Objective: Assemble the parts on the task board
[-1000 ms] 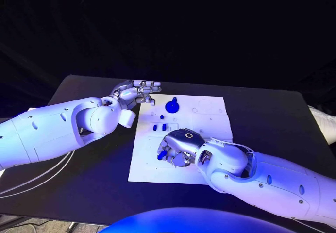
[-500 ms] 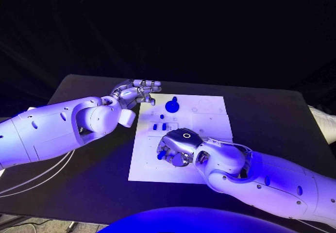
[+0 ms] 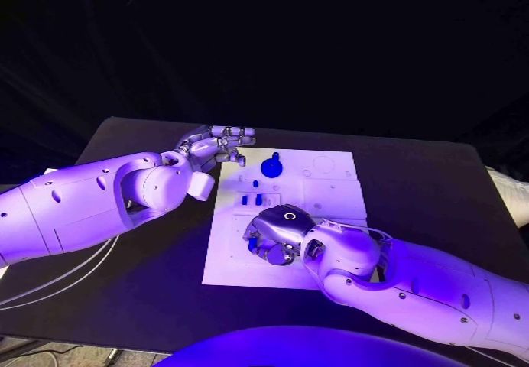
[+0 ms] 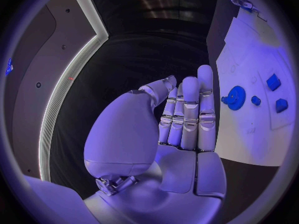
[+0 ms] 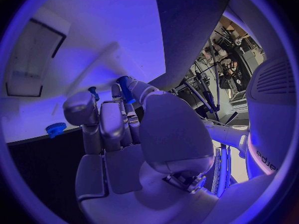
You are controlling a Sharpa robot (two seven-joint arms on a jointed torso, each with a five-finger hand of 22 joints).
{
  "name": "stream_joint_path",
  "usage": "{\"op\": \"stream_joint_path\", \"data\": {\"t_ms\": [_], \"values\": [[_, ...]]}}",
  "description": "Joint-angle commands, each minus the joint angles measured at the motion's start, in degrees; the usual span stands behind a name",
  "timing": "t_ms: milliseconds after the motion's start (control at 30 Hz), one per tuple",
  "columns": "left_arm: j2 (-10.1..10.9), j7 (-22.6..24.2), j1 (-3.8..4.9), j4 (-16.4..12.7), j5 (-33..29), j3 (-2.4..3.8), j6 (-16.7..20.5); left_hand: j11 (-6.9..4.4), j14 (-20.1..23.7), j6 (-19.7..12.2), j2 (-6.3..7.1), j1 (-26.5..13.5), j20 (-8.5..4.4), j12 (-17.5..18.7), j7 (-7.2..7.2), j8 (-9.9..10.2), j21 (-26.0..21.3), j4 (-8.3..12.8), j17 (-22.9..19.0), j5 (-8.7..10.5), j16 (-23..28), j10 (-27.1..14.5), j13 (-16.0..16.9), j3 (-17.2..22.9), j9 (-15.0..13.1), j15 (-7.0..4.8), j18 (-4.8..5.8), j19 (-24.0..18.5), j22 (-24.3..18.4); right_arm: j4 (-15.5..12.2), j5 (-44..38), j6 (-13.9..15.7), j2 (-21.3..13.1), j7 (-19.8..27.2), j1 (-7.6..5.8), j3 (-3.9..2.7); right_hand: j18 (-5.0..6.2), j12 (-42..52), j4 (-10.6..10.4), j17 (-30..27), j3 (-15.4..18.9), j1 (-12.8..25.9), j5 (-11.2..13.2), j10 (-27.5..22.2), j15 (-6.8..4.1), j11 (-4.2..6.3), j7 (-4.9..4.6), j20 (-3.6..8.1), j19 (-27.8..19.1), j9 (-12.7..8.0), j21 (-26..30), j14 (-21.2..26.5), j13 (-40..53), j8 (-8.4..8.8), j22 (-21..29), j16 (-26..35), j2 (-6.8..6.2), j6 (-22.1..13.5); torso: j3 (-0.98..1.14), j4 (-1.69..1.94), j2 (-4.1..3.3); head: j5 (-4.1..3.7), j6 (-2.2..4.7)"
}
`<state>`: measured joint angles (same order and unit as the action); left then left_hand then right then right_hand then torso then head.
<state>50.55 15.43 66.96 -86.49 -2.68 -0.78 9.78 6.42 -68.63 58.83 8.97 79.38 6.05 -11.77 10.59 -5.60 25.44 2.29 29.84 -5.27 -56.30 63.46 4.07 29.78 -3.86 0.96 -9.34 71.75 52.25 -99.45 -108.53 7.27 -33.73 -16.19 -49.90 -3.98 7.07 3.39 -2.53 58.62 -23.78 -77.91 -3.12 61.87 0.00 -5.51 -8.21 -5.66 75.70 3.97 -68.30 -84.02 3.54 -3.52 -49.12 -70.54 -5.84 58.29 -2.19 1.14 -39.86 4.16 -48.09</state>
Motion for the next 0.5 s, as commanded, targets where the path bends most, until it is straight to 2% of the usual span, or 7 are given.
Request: {"op": "stream_joint_path", "data": {"t_ms": [33,167,333,433,500], "values": [[-0.09,-0.02,0.01,-0.07,0.01,0.01,-1.17,-0.09,0.51,-0.22,-0.44,0.21,0.1,-0.29,0.05,-0.2,-0.23,0.04,-0.05,-0.04,0.22,-0.43,-0.05,-0.34,0.0,-0.03,-1.0,-0.34,-0.07,-0.15,-0.92,1.47,-0.05,-0.2,0.04,0.04,0.19,0.22,0.16,-0.13,0.48,-0.09,-0.04,-0.92,0.32,-0.12,-0.01,-0.45,-0.07,-0.1,0.42,-1.0,0.01,0.02,0.23,0.27,-0.54,-0.54,0.05,-0.03,-0.05,-0.04,0.06],[-0.09,-0.08,0.01,-0.03,0.01,0.0,-1.26,-0.09,0.52,-0.22,-0.43,0.2,0.11,-0.3,0.06,-0.2,-0.23,0.05,-0.06,-0.04,0.22,-0.45,-0.05,-0.37,0.0,-0.02,-1.0,-0.35,-0.08,-0.64,-0.93,4.19,-0.69,-0.12,0.07,0.05,0.27,0.25,0.39,-0.3,1.36,-0.13,0.03,-3.58,0.66,-0.54,-0.02,-0.69,-0.28,-0.23,0.77,-0.97,0.01,0.04,0.76,0.27,-0.85,-2.2,0.08,-0.05,-0.01,-0.23,0.17],[0.02,-0.2,0.0,0.01,0.01,-0.02,-1.41,-0.08,0.54,-0.23,-0.42,0.19,0.11,-0.3,0.06,-0.2,-0.24,0.06,-0.07,-0.03,0.22,-0.48,-0.05,-0.41,0.0,-0.01,-1.0,-0.36,-0.08,-2.33,0.09,8.87,-2.7,0.0,0.12,-0.03,0.63,0.33,0.73,-1.72,3.61,-0.19,0.03,-7.45,1.14,-1.19,-0.78,-1.08,-1.25,-0.28,2.17,-0.63,0.05,0.04,3.0,1.03,-1.95,-4.79,0.1,-0.17,-0.04,-0.48,0.38],[0.09,-0.25,-0.02,0.07,0.01,-0.07,-1.51,-0.07,0.56,-0.24,-0.4,0.16,0.12,-0.31,0.07,-0.21,-0.25,0.06,-0.08,-0.02,0.22,-0.51,-0.06,-0.47,0.0,0.0,-0.99,-0.38,-0.09,-4.03,2.08,11.94,-4.8,0.65,0.13,-0.58,0.96,0.63,0.27,-3.05,6.98,-0.38,-0.18,-10.04,1.52,-1.64,-0.98,-1.31,-2.02,-0.21,3.5,-0.25,0.14,-0.02,5.0,1.9,-2.71,-6.19,0.11,-0.31,-0.01,-0.72,0.53],[0.15,-0.27,-0.03,0.1,0.01,-0.11,-1.57,-0.06,0.57,-0.25,-0.4,0.15,0.12,-0.32,0.07,-0.21,-0.26,0.06,-0.09,-0.02,0.21,-0.52,-0.06,-0.49,0.0,0.0,-0.99,-0.38,-0.09,-5.41,5.15,13.61,-6.81,1.34,0.13,-1.33,0.96,1.3,-0.26,-3.35,9.12,-0.91,-0.3,-10.01,1.5,-1.57,-0.77,-1.39,-1.93,-0.14,3.59,-0.22,0.25,-0.09,5.08,2.05,-2.51,-6.5,0.15,-0.53,0.01,-0.76,0.71]]}}
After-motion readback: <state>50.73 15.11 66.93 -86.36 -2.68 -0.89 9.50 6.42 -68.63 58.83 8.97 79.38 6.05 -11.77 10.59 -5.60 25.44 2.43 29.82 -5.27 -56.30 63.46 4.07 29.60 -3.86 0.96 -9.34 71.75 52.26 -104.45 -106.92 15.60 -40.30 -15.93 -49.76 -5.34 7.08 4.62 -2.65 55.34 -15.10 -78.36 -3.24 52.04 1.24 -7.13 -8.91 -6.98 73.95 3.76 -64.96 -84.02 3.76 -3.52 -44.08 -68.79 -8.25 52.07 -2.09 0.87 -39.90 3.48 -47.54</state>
